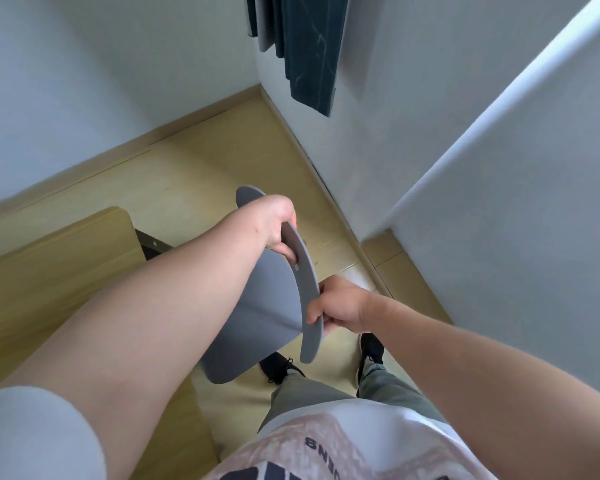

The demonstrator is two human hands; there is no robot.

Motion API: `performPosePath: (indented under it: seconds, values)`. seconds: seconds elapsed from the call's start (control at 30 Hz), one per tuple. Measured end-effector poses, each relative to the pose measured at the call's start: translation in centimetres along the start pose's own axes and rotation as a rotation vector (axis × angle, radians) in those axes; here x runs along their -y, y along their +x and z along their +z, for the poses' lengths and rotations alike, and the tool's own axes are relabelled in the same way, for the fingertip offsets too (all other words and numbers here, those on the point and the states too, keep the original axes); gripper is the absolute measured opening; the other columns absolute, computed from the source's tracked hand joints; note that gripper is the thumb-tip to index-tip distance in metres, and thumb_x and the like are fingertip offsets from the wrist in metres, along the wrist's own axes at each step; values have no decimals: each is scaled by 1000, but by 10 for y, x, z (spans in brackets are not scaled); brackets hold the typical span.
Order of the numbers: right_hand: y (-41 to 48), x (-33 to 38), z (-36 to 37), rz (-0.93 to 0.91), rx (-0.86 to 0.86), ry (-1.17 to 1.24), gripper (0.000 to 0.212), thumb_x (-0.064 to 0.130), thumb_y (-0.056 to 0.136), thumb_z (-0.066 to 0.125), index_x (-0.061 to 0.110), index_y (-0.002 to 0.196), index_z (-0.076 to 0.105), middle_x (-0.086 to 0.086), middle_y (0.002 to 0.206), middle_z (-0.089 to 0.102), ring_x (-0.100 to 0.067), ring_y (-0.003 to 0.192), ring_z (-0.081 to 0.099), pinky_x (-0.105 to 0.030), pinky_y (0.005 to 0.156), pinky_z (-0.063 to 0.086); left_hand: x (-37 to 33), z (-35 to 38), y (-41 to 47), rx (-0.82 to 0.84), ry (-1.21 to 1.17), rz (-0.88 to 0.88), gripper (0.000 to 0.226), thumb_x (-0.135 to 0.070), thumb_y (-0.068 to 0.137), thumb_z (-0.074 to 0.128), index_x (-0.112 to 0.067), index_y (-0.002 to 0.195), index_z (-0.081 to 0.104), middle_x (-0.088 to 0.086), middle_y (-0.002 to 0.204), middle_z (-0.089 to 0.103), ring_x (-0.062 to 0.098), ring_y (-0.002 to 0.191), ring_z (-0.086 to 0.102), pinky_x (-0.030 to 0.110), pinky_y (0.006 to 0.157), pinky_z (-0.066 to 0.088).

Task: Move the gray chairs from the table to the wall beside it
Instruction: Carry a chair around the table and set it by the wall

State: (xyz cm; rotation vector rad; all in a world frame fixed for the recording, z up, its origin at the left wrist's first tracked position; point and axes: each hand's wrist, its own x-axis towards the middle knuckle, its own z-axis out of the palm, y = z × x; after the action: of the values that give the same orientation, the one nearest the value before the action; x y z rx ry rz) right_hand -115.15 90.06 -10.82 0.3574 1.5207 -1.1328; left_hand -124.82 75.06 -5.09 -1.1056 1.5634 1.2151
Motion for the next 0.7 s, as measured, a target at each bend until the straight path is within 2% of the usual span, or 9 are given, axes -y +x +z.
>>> performPosePath:
  seconds: [0.07,0.13,0.17,0.27,0.4,0.47,0.57,0.7]
  values:
    - [-4,-7,-14,-1,1,12,55,-3,61,65,-14,114,57,-37,114,65,-46,89,72,-39,65,62,-8,21,-5,0,4,16,8,10,93,45,16,90,49,20,97,60,38,119,57,49,102,46]
    - [-10,-12,-25,-4,10,23,58,-1,59,65,-13,115,57,-35,114,66,-46,91,72,-44,72,62,-14,34,-5,-2,13,17,8,11,93,45,17,88,48,24,116,59,41,117,57,50,96,50]
    - [-11,-14,-32,-10,12,28,58,0,59,65,-12,115,58,-34,114,67,-45,91,72,-45,74,62,-18,42,-7,8,30,5,9,11,93,45,18,89,50,24,119,58,43,116,58,50,91,53]
    - [-17,-17,-49,-28,9,23,57,1,59,65,-11,114,58,-33,112,67,-43,89,73,-44,74,62,-28,58,-5,-35,7,8,10,10,93,44,19,97,46,28,118,56,48,115,57,54,91,52]
    - [-25,-18,-73,-41,5,6,44,-4,67,65,-12,110,59,-27,101,68,-40,79,73,-39,66,62,-41,80,-9,-40,-18,28,17,8,95,39,15,110,44,25,88,55,47,115,57,58,93,49]
    - [-29,-18,-86,-48,2,-12,37,-7,70,65,-12,107,60,-22,94,66,-37,75,72,-37,63,61,-47,90,-13,-34,-38,23,18,8,95,37,15,110,44,24,81,54,46,113,58,58,93,49]
    - [-33,-20,-101,-55,-3,-34,36,-7,71,64,-11,107,62,-23,95,67,-35,74,72,-36,62,61,-54,102,-10,-49,-47,32,17,7,95,37,15,110,42,23,86,53,47,115,56,60,91,49]
    - [-35,-23,-123,-54,-10,-63,40,-6,70,64,-11,109,62,-28,107,68,-37,81,73,-36,63,61,-64,117,2,-47,-51,10,21,7,94,38,16,113,41,28,110,53,52,115,55,61,86,52]
